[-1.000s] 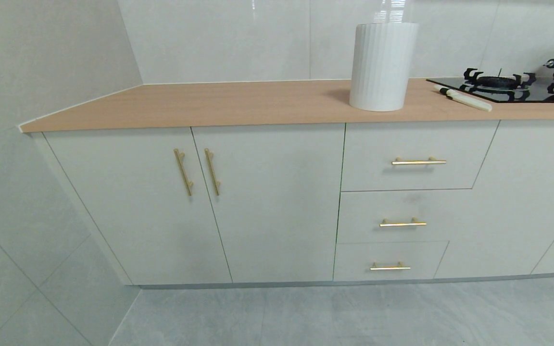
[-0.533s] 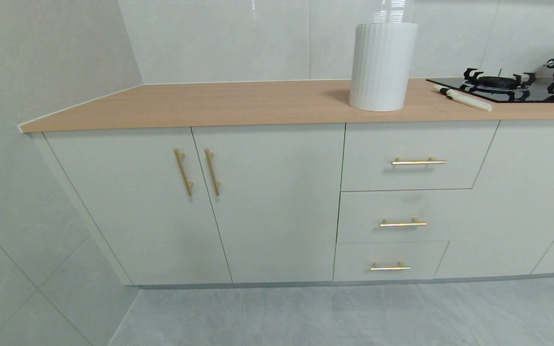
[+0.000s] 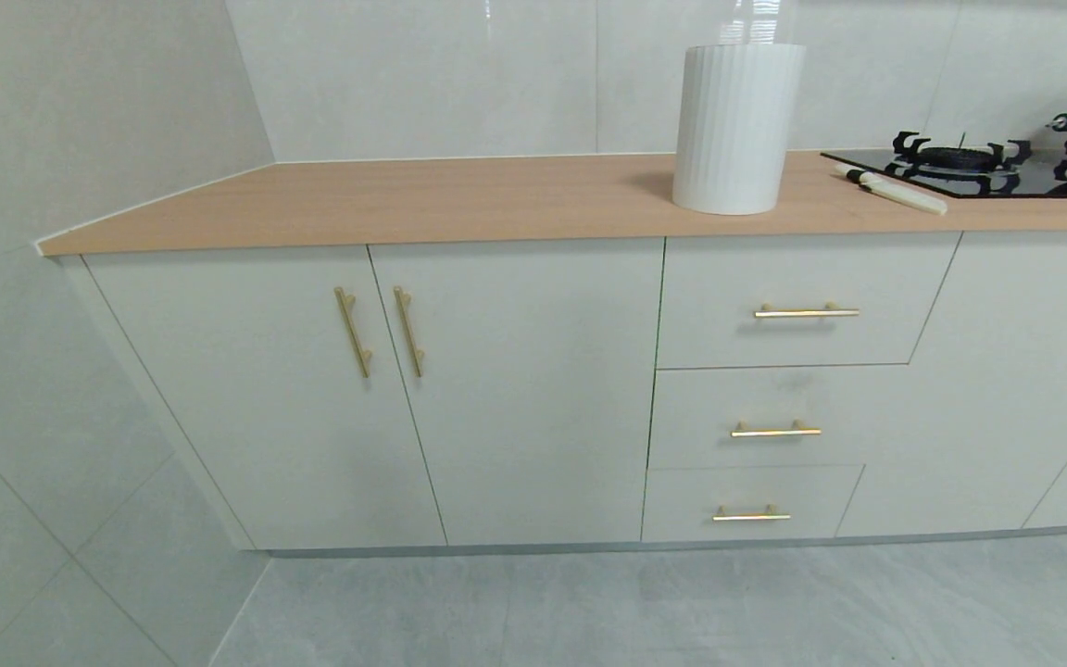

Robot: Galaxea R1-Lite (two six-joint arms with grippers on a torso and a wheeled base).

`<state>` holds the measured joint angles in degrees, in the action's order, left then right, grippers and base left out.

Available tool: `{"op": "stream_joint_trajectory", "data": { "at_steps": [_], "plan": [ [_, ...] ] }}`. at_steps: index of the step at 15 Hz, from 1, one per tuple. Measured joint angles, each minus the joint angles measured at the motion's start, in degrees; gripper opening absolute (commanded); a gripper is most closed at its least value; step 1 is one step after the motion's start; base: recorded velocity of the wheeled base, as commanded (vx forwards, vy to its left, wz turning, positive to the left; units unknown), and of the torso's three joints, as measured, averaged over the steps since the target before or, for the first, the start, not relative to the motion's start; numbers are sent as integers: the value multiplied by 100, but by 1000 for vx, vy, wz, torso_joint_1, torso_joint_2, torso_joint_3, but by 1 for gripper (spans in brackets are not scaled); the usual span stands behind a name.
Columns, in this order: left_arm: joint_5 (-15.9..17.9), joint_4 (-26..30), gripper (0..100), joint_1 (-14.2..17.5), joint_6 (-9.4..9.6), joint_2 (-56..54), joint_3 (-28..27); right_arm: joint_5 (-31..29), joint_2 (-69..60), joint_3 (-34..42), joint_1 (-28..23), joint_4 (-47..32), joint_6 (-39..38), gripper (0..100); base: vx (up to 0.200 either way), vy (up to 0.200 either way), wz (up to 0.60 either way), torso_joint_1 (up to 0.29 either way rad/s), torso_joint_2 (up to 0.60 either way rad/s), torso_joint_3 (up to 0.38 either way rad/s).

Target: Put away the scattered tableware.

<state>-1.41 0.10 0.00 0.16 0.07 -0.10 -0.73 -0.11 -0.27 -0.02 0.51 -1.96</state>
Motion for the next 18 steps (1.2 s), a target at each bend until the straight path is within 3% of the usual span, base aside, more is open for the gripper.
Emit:
{"op": "stream_joint_trajectory", "data": {
  "at_steps": [13, 18],
  "plan": [
    [0, 0, 100, 0, 11, 0, 0, 80, -5, 27, 0, 0, 117, 100, 0, 0, 0, 0, 0, 0],
    [-6, -10, 100, 0, 11, 0, 0, 80, -5, 27, 0, -2, 118, 100, 200, 0, 0, 1, 1, 0]
  ]
}}
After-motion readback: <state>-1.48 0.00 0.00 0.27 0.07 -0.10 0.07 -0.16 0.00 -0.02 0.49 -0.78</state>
